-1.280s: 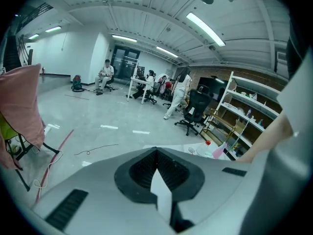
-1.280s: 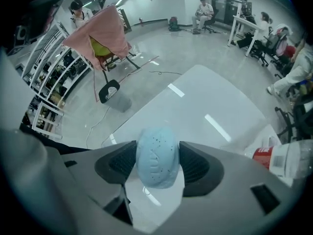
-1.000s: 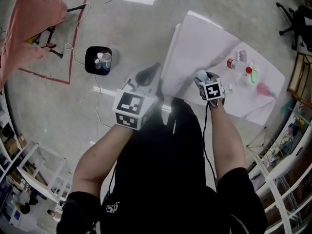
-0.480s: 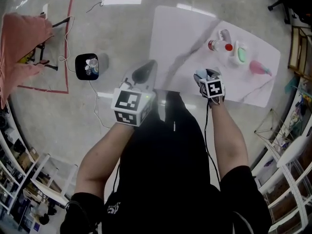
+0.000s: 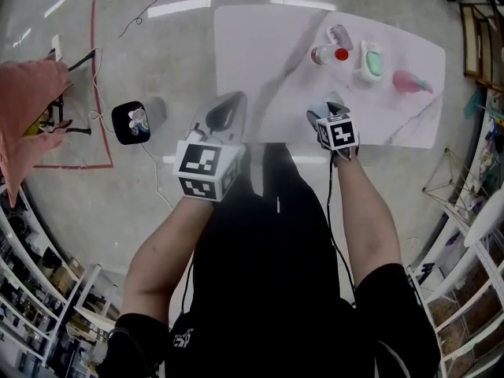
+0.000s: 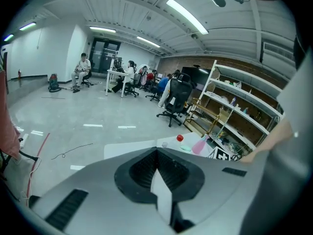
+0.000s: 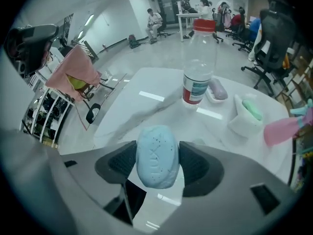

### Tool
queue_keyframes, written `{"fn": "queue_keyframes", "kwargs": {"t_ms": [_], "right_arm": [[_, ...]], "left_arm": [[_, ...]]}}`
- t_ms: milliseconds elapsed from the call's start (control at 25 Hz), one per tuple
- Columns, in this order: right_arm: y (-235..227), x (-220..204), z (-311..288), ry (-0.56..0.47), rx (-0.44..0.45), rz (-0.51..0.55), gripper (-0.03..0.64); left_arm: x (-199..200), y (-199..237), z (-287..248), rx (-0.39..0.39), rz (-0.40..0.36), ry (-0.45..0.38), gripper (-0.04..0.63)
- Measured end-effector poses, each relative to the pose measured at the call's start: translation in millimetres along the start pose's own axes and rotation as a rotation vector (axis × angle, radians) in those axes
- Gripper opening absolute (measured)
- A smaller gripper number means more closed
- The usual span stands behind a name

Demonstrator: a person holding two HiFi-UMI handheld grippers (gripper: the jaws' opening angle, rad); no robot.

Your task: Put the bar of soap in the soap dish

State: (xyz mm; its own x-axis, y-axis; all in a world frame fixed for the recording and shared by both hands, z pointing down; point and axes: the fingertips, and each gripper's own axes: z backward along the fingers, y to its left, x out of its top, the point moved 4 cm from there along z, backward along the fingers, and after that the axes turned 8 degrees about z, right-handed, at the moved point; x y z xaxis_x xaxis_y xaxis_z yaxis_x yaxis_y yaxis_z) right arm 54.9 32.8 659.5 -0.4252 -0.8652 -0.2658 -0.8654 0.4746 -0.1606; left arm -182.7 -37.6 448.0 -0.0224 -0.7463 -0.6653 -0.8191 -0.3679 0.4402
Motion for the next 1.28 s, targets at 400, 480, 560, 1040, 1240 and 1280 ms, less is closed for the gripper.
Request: {"fn": "queue_keyframes", "kwargs": {"t_ms": [400, 480, 560, 1040, 1240, 1280], "right_arm": [[-32.7, -34.5, -12.6, -0.002, -0.066, -0.227, 0.287], [-37.4, -39.1, -14.3, -0.019, -0.072, -0.290, 0.287], [-41.7, -44.0, -16.6, -0.034, -0.078, -0.341, 0.287], [-61.4, -58.9, -16.7, -0.102, -0.120, -0.737, 0.287], [-63.3, -51.9, -20.0, -0.100, -0.146, -0.844, 0.287], [-64.2, -51.6, -22.0, -0.102, -0.149, -0.878, 0.287]], "left_arm": [[-11.4, -6.1, -20.3, -0.048, -0.053, 0.085, 0.008], [-16.6, -5.0, -24.5, -0.055, -0.065, 0.110, 0.008], [-20.6, -6.1, -29.8, -0.064, -0.077, 0.129, 0.008], [-25.9, -31.4, -59.9, -0.178, -0.126, 0.175, 0.008], [-28.9, -31.2, -69.7, -0.190, -0.101, 0.175, 0.008], [-29.3, -30.6, -70.9, -0.191, -0.097, 0.174, 0.008]]}}
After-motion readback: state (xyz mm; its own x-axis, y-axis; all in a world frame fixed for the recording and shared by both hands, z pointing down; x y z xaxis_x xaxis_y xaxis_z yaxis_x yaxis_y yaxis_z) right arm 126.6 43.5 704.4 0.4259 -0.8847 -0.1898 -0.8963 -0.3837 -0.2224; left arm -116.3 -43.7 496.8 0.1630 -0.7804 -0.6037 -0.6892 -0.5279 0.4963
